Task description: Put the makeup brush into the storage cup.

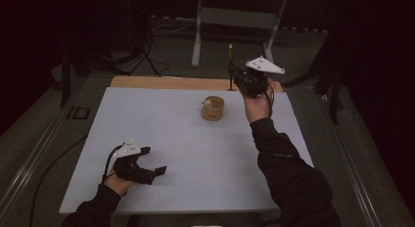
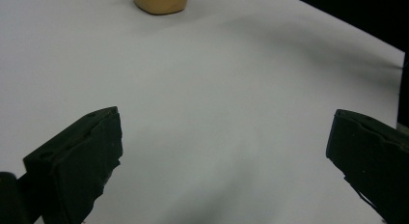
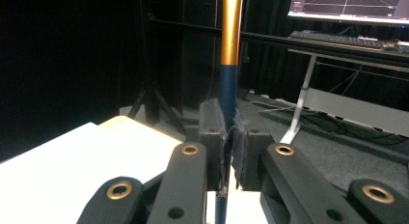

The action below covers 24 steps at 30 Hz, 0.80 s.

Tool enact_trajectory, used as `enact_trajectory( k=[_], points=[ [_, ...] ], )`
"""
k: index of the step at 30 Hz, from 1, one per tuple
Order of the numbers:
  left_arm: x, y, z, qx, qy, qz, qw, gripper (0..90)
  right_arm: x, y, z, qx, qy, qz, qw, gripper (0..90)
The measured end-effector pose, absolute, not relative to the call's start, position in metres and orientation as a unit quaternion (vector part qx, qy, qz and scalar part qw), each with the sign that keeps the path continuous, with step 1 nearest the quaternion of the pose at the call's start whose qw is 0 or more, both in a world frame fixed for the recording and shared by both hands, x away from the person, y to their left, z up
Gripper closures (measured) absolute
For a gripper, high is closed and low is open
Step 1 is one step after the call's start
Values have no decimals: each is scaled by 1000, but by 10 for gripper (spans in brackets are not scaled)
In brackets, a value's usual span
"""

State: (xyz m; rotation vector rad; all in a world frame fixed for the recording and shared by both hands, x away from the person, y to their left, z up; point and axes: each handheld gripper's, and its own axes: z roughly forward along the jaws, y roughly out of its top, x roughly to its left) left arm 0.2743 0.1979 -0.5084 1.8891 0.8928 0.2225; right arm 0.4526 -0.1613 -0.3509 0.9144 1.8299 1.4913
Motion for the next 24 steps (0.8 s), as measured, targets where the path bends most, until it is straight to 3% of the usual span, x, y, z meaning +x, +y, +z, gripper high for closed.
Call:
enact_trajectory(
  k=[24],
  points=[
    [274,203,-508,767,369,85,518,1,499,-140,-393,385,690,550,269,836]
  ],
)
